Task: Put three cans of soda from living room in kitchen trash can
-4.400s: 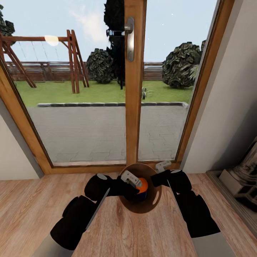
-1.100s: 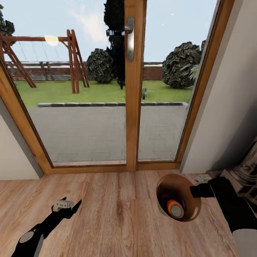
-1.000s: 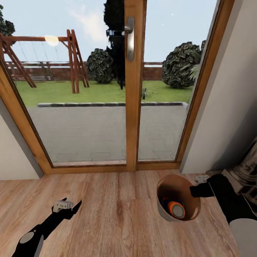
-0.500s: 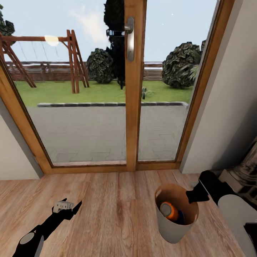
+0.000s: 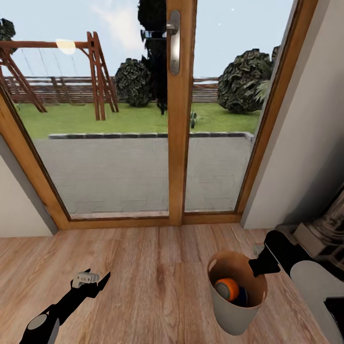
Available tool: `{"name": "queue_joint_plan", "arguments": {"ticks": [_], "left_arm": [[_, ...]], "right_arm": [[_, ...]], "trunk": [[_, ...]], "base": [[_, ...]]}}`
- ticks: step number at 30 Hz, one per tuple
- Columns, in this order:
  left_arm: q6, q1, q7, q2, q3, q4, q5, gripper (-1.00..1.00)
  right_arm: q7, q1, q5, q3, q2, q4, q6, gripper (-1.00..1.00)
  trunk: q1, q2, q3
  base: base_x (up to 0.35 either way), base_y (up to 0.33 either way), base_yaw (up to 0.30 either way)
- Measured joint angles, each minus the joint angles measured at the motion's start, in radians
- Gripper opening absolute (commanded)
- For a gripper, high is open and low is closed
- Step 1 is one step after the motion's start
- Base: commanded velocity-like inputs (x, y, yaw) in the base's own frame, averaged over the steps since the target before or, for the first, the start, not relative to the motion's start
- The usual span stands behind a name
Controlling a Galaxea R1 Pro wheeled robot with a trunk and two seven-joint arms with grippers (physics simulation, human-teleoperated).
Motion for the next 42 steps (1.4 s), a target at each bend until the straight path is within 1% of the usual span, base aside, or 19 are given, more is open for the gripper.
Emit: {"name": "queue_joint_plan", "arguments": {"ticks": [3, 7, 11, 13, 16, 18, 21, 24, 28, 34, 37, 42], "left_arm": [[0.0, 0.0, 0.0, 0.0, 0.0, 0.0, 0.0, 1.0], [0.0, 0.0, 0.0, 0.0, 0.0, 0.0, 0.0, 1.0], [0.0, 0.0, 0.0, 0.0, 0.0, 0.001, 0.0, 1.0], [0.0, 0.0, 0.0, 0.0, 0.0, 0.001, 0.0, 1.0], [0.0, 0.0, 0.0, 0.0, 0.0, 0.002, 0.0, 1.0], [0.0, 0.0, 0.0, 0.0, 0.0, 0.002, 0.0, 1.0], [0.0, 0.0, 0.0, 0.0, 0.0, 0.002, -0.001, 1.0], [0.0, 0.0, 0.0, 0.0, 0.0, 0.002, -0.001, 1.0], [0.0, 0.0, 0.0, 0.0, 0.0, 0.002, -0.001, 1.0], [0.0, 0.0, 0.0, 0.0, 0.0, 0.006, -0.002, 1.0], [0.0, 0.0, 0.0, 0.0, 0.0, 0.02, -0.001, 1.0], [0.0, 0.0, 0.0, 0.0, 0.0, 0.031, -0.001, 1.0]], "right_arm": [[-0.002, 0.0, 0.013, 0.003, -0.001, 0.0, -0.003, -1.0], [-0.002, 0.0, 0.002, 0.022, -0.001, 0.0, 0.0, -1.0], [-0.002, 0.0, 0.009, 0.037, -0.004, -0.001, -0.002, -1.0], [-0.003, 0.0, 0.012, 0.04, -0.005, -0.001, -0.003, -1.0], [-0.002, 0.0, 0.005, 0.041, -0.005, -0.001, -0.002, -1.0], [-0.002, 0.0, 0.0, 0.041, -0.003, -0.001, 0.0, -1.0], [-0.003, 0.001, 0.003, 0.042, -0.002, -0.001, -0.001, -1.0], [-0.004, 0.0, 0.009, 0.043, -0.004, -0.001, -0.003, -1.0], [-0.003, 0.0, 0.004, 0.041, -0.007, -0.002, -0.001, -1.0], [-0.003, 0.001, 0.007, 0.042, -0.006, -0.003, -0.001, -1.0], [-0.004, 0.001, 0.008, 0.042, -0.006, -0.003, -0.002, -1.0], [-0.004, 0.001, 0.005, 0.042, -0.005, -0.003, -0.001, -1.0]], "trunk": [[0.0, 0.0, 0.0], [0.002, -0.001, -0.015], [0.004, -0.002, -0.031], [0.004, -0.002, -0.031], [0.004, -0.002, -0.031], [0.005, -0.002, -0.039], [0.006, -0.003, -0.05], [0.006, -0.003, -0.05], [0.006, -0.003, -0.05], [0.009, -0.004, -0.073], [0.009, -0.004, -0.073], [0.011, -0.006, -0.093]], "base": [[0.0, 0.0, 0.0], [0.0, 0.0, 0.0], [0.0, 0.0, 0.0], [0.0, 0.0, 0.0], [0.0, 0.0, 0.0], [0.0, 0.0, 0.0], [0.0, 0.0, 0.0], [0.0, 0.0, 0.0], [0.0, 0.0, 0.0], [0.0, 0.0, 0.0], [0.0, 0.0, 0.0], [0.0, 0.0, 0.0]]}}
